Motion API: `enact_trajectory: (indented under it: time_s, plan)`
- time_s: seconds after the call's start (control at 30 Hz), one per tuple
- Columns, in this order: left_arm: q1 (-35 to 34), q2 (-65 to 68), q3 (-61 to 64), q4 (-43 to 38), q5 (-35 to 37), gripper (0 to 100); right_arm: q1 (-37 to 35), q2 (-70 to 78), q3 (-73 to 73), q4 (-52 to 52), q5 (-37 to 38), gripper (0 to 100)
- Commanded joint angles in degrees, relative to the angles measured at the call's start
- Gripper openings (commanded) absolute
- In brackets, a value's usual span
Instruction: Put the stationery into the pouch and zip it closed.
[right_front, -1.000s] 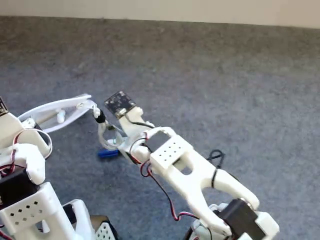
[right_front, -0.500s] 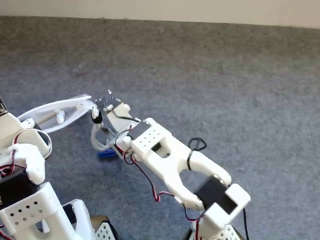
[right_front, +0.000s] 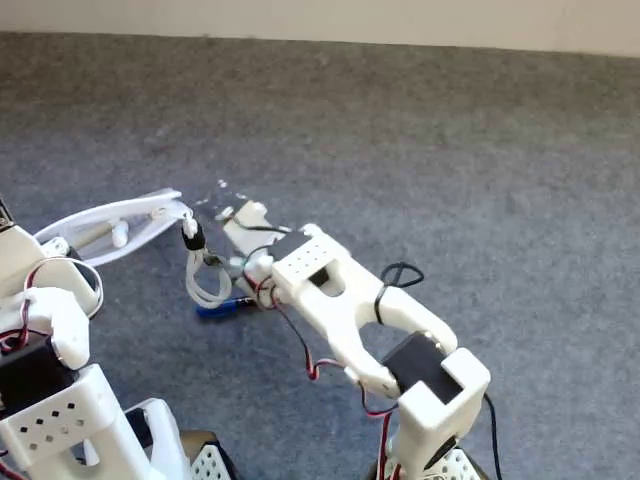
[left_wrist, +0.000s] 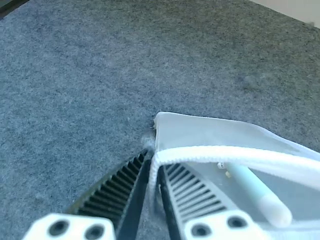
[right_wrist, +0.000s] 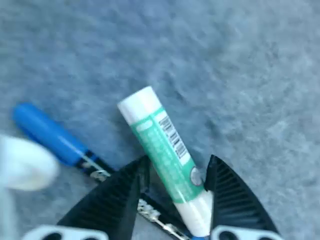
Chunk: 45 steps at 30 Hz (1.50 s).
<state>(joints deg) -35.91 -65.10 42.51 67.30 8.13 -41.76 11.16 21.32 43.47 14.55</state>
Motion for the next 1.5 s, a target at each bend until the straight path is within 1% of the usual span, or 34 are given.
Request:
enact_trajectory:
  time_s: [0.0, 0.13, 0.23, 0.4, 0.57, 0.8, 0.97, 1.27, 1.47]
  plan:
    - [-0.7, 0.0, -0.7, -1.9, 0.4, 1, 3.6, -0.6, -0.6, -0.7, 0.7, 17.0]
    - [-0.6, 0.0, -0.7, -1.9, 0.4, 1, 7.3, -0.6, -0.6, -0.7, 0.8, 17.0]
    - [-0.5, 0.0, -0.7, -1.9, 0.4, 1, 8.4, -0.5, -0.6, -0.7, 0.8, 17.0]
    - [-0.5, 0.0, -0.7, -1.9, 0.4, 1, 8.1, -0.4, -0.9, -1.0, 0.8, 17.0]
    - [-0.4, 0.0, -0.7, -1.9, 0.4, 1, 6.4, -0.3, -1.1, -1.4, 0.8, 17.1]
    - [-0.4, 0.0, -0.7, -1.9, 0.3, 1, 4.2, -0.2, 2.2, -16.3, 0.8, 17.1]
    - [-0.4, 0.0, -0.6, -1.9, 0.3, 1, 3.2, -0.2, 5.3, -22.3, 0.8, 17.0]
    - [-0.4, 0.0, -0.6, -1.8, 0.2, 1, 2.9, 0.0, 5.4, -22.3, 0.8, 17.0]
    - [-0.4, 0.0, -0.6, -1.8, 0.2, 1, 3.3, 7.2, 4.9, -21.8, 0.8, 17.0]
